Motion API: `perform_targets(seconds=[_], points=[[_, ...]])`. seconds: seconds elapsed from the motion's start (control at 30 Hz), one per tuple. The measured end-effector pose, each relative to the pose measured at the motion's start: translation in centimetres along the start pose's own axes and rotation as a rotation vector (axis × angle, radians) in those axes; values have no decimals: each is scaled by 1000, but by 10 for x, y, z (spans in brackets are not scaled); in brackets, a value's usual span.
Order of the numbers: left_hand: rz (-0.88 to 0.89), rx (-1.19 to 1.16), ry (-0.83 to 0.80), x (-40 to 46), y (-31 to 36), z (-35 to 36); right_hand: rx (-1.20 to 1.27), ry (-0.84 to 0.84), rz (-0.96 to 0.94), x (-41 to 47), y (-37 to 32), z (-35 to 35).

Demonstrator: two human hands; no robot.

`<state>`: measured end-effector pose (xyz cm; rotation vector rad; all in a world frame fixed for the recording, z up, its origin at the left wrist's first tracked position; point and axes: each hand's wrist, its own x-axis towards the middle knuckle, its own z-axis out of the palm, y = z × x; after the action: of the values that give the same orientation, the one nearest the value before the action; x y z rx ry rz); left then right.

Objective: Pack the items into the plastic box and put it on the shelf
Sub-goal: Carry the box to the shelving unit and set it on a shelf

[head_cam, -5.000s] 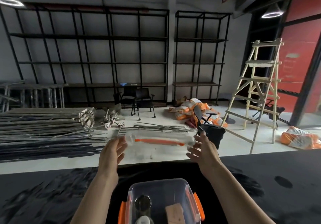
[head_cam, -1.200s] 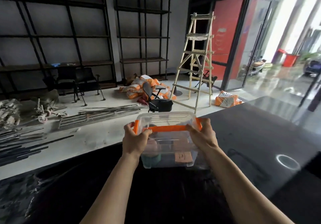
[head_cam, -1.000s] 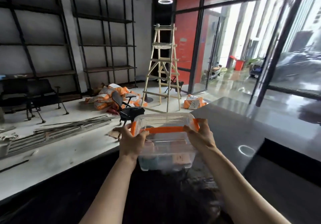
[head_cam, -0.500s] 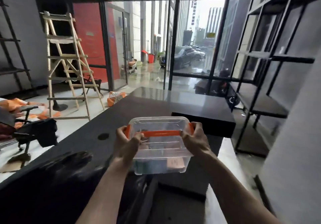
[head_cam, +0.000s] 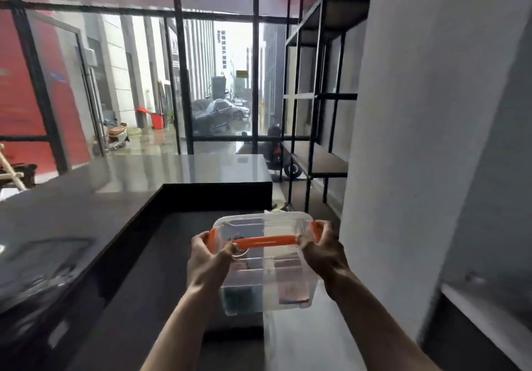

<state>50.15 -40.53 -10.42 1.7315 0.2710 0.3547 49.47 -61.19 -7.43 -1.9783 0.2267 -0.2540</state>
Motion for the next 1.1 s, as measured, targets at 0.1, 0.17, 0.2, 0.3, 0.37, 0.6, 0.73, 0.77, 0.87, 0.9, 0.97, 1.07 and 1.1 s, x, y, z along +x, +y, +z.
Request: perform_targets(seconds=[0.1, 0.17, 0.2, 0.3, 0.37, 0.6, 0.73, 0.77, 0.87, 0.9, 0.97, 1.07, 1.1], points=[[-3, -12, -40, -19, -24, 54, 7, 17, 15, 12, 51, -32], [-37, -20, -73, -32, -30, 82, 21, 8, 57, 15, 70, -55], [-44, -34, -83, -36, -30, 94, 21, 13, 70, 19, 77, -65], [-51, -51, -106, -39, -25, 127, -18, 38, 69, 35, 93, -90], [-55, -57, -119, -34, -24, 147, -21, 46, 76, 49, 100, -102], [-54, -43, -132, 19, -30, 210, 23, 56, 101, 115, 128, -108], [-58, -56, -147, 76, -42, 250, 24, 65, 102, 182, 142, -94], [-60, -63, -150, 95, -45, 261, 24, 65, 102, 203, 145, -89], [-71, -85, -151, 159, -48, 293, 8, 68, 92, 276, 146, -72], [-71, -94, -150, 183, -47, 303, 5, 71, 89, 302, 144, -66], [-76, -107, -158, 233, -43, 325, 7, 71, 95, 355, 137, -56], [-82, -111, -175, 302, -30, 357, 13, 85, 115, 426, 126, -44], [-80, -114, -179, 324, -26, 367, 13, 91, 117, 448, 124, -42]])
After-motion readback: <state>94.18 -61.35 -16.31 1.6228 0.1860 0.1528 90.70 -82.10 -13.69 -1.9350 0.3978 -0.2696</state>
